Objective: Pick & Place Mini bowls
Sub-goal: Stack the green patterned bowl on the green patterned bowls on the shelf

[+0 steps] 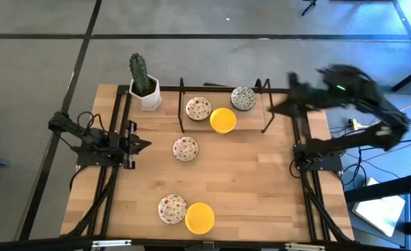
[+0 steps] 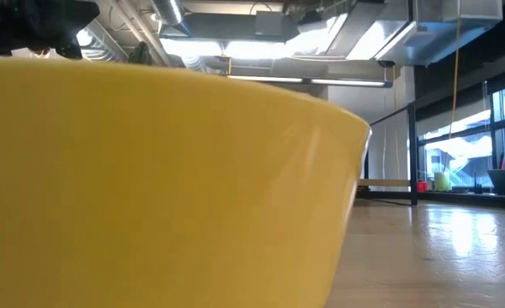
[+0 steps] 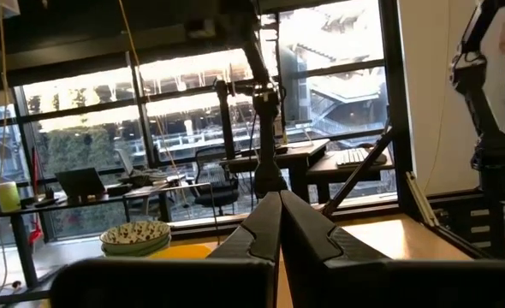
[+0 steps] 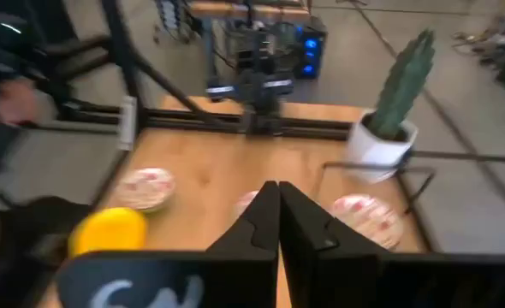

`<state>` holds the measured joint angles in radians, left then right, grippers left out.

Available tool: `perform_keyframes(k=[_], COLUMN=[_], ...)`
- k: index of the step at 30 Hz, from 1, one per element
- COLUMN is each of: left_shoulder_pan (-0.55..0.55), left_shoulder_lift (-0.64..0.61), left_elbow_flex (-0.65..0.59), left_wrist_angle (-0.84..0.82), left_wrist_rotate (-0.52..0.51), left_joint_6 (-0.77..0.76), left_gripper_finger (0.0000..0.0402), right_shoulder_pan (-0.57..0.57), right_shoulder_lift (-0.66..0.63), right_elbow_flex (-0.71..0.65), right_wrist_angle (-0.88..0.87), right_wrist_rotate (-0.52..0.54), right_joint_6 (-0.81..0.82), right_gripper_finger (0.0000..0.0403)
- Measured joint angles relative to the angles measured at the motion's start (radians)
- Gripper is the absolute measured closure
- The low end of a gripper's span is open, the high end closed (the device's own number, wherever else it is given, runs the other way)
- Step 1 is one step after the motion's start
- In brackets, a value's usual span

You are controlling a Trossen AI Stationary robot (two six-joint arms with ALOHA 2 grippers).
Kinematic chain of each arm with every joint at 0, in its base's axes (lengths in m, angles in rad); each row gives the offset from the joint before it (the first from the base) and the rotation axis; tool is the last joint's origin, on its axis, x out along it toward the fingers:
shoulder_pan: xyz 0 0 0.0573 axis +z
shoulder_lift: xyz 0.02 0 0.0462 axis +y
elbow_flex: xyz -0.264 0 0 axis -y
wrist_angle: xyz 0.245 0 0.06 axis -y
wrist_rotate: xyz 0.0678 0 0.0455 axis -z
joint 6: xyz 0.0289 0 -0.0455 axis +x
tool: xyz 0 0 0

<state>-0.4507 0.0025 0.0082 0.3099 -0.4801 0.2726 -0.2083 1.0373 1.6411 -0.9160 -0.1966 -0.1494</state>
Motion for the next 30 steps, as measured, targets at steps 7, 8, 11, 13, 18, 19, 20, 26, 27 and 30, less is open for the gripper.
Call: perform_keyframes(k=[7,8,11,13,18,19,20,26,27,30], left_shoulder_pan=[0.0,0.0,0.0,0.0,0.0,0.0,0.0,0.0,0.0,-0.007], left_shoulder_lift=[0.0,0.0,0.0,0.0,0.0,0.0,0.0,0.0,0.001,0.02], left_elbow_flex=[0.0,0.0,0.0,0.0,0.0,0.0,0.0,0.0,0.004,0.029], left_wrist_angle=[-0.006,-0.006,-0.017,-0.026,-0.041,-0.057,-0.077,-0.139,-0.139,-0.094], left_wrist_rotate=[0.001,0.001,0.001,0.001,0.002,0.002,0.002,0.043,0.091,0.228], left_joint_6=[-0.041,-0.042,-0.042,-0.043,-0.054,-0.055,-0.058,-0.17,-0.181,-0.171], left_gripper_finger=[0.0398,0.0398,0.0398,0.0398,0.0398,0.0398,0.0398,0.0398,0.0398,0.0398], right_shoulder_pan=[0.153,0.167,0.197,0.201,0.2,0.2,0.2,0.2,0.2,0.2], right_shoulder_lift=[-0.405,-0.459,-0.587,-0.643,-0.726,-0.741,-0.754,-0.805,-0.808,-0.812], right_elbow_flex=[-0.466,-0.547,-0.764,-0.865,-1.004,-1.033,-1.062,-1.225,-1.247,-1.295], right_wrist_angle=[0.106,0.167,0.362,0.493,0.59,0.594,0.591,0.698,0.724,0.774], right_wrist_rotate=[-0.009,-0.009,-0.005,-0.005,-0.007,-0.007,-0.006,0.002,0.002,0.003], right_joint_6=[0.22,0.233,0.246,0.221,0.122,0.1,0.088,0.099,0.096,0.063], right_gripper_finger=[0.0397,0.0397,0.0397,0.0396,0.0396,0.0396,0.0396,0.0396,0.0396,0.0396])
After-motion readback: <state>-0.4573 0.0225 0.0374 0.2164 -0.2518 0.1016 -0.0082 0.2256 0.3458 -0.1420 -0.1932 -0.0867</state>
